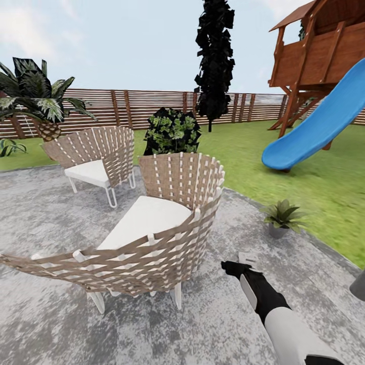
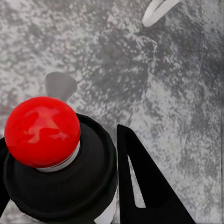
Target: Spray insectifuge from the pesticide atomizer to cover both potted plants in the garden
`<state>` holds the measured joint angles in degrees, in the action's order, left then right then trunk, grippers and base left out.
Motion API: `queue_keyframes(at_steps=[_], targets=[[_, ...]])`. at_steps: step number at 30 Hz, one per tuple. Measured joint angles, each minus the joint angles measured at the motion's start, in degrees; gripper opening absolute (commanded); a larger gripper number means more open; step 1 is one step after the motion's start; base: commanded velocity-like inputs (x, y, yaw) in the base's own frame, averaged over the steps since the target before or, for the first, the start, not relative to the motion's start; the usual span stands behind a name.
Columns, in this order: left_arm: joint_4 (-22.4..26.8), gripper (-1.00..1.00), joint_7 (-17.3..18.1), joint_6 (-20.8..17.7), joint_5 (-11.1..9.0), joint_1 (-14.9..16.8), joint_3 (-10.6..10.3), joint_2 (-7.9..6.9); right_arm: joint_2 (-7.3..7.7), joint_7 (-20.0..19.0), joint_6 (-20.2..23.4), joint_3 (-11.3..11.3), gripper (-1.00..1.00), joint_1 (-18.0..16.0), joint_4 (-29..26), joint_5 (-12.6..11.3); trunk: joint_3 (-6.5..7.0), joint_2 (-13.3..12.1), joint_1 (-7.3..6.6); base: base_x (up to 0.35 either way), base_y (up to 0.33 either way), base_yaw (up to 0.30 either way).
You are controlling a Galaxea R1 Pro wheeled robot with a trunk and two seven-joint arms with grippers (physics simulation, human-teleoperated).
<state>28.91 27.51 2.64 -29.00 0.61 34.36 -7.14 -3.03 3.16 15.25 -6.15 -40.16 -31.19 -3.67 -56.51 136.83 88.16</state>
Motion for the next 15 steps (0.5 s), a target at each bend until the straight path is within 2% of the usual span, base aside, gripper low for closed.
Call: queue_keyframes(at_steps=[3, 8, 12, 15], targets=[[0.0, -1.0, -0.06, 0.0, 0.0, 0.0, 0.0, 0.02, -0.11, 1.52, -0.16, -0.05, 1.0, -0.01, 0.14, 0.0, 0.0, 0.0, 0.0, 0.228, -0.236, 0.011], [0.0, -1.0, -0.08, 0.0, -0.02, 0.0, -0.01, 0.1, -0.19, 1.86, -0.16, -0.04, 1.0, -0.01, 0.15, -0.01, -0.01, 0.0, 0.0, 0.248, -0.222, 0.031], [-0.03, -1.0, -0.09, 0.0, -0.08, 0.0, 0.01, 0.06, -0.22, 1.85, 0.24, 0.15, 1.0, -0.01, -0.07, 0.11, -0.04, 0.0, 0.0, 0.296, -0.115, 0.232], [-0.07, -1.0, -0.09, 0.0, -0.11, 0.0, 0.01, 0.07, 0.03, 1.75, 0.29, 0.21, 1.0, -0.02, -3.02, 0.26, -0.04, 0.0, 0.0, 0.308, -0.074, 0.269]])
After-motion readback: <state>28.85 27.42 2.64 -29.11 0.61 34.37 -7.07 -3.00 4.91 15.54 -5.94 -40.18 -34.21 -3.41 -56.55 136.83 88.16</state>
